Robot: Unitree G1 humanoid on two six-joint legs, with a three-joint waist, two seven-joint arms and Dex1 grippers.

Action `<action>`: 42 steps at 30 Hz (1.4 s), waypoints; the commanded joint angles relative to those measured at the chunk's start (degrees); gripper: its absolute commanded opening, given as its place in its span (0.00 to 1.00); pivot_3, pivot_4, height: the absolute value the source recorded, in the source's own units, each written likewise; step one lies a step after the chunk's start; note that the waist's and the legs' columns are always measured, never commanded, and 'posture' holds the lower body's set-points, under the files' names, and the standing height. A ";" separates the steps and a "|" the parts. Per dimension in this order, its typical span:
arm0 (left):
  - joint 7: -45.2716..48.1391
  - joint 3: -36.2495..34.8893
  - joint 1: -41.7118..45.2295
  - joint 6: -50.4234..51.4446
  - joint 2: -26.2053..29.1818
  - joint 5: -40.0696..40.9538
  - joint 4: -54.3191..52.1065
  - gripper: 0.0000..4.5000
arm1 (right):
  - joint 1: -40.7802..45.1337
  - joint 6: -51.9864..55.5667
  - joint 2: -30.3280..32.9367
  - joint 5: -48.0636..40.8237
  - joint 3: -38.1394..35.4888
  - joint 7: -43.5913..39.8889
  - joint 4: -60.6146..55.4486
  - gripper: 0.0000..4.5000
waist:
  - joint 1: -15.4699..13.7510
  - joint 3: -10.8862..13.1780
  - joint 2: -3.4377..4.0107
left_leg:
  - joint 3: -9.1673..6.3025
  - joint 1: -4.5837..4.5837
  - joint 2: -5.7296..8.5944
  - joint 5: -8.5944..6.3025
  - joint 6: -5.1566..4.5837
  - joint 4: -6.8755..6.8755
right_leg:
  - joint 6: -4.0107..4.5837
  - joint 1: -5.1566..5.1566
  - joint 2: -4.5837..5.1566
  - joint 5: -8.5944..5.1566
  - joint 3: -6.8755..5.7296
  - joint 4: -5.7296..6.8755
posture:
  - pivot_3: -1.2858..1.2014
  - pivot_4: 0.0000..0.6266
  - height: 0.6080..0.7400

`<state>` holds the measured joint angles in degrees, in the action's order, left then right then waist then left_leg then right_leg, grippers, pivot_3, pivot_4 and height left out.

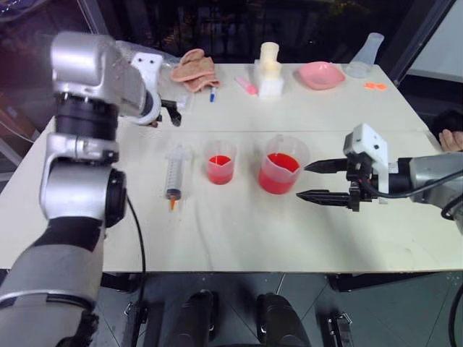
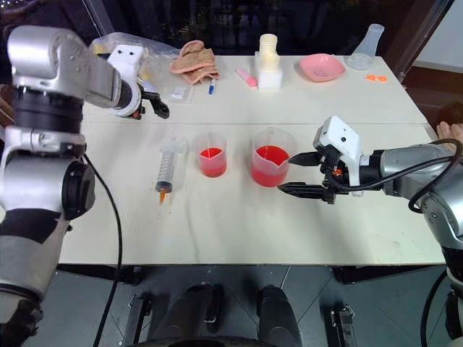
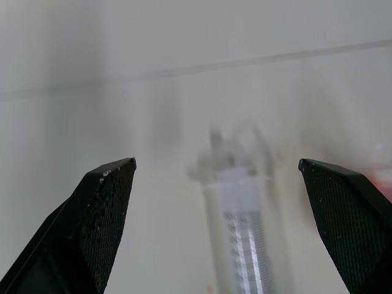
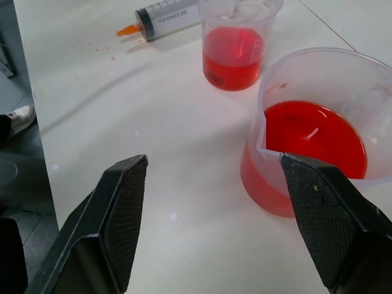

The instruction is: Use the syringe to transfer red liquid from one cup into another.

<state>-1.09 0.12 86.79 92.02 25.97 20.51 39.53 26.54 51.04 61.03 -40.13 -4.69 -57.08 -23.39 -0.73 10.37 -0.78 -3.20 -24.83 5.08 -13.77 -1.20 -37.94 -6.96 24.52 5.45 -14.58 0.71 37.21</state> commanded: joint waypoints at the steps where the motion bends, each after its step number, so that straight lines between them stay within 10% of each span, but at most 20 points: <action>1: -3.92 -2.44 5.88 0.48 -1.31 -1.67 11.11 1.00 | 0.68 0.12 0.77 -0.28 -1.11 -0.50 -1.05 0.80 | 0.03 0.00 0.00 | 0.01 0.00 0.01 0.00 0.00 0.00 | -0.01 0.00 0.01 0.00 0.00 0.00 | 0.52 0.24 1.00; 23: -24.42 -29.86 2.09 -8.87 -10.34 -11.32 26.46 1.00 | -0.73 2.15 0.78 -1.35 -3.01 0.90 -3.14 0.80 | -0.08 0.03 -0.06 | 0.01 -0.11 0.04 0.14 0.29 -0.03 | -0.09 0.10 0.10 0.05 0.03 0.06 | 0.52 0.24 1.00; 42: -25.23 -28.43 -1.02 -23.06 -12.68 -11.25 32.18 0.94 | -2.98 4.27 1.19 -3.28 -5.74 3.21 -5.65 0.80 | -0.07 0.02 -0.07 | 0.02 -0.12 0.05 0.16 0.30 -0.05 | -0.10 0.11 0.11 0.06 0.03 0.10 | 0.52 0.24 1.00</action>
<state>-26.42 -29.00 85.61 70.22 13.16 9.31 71.88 23.36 55.31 61.37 -42.67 -7.90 -54.15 -27.43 -0.81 10.40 -0.84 -3.18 -24.95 5.13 -13.62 -0.89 -37.99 -7.06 24.63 5.56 -14.52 0.73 37.31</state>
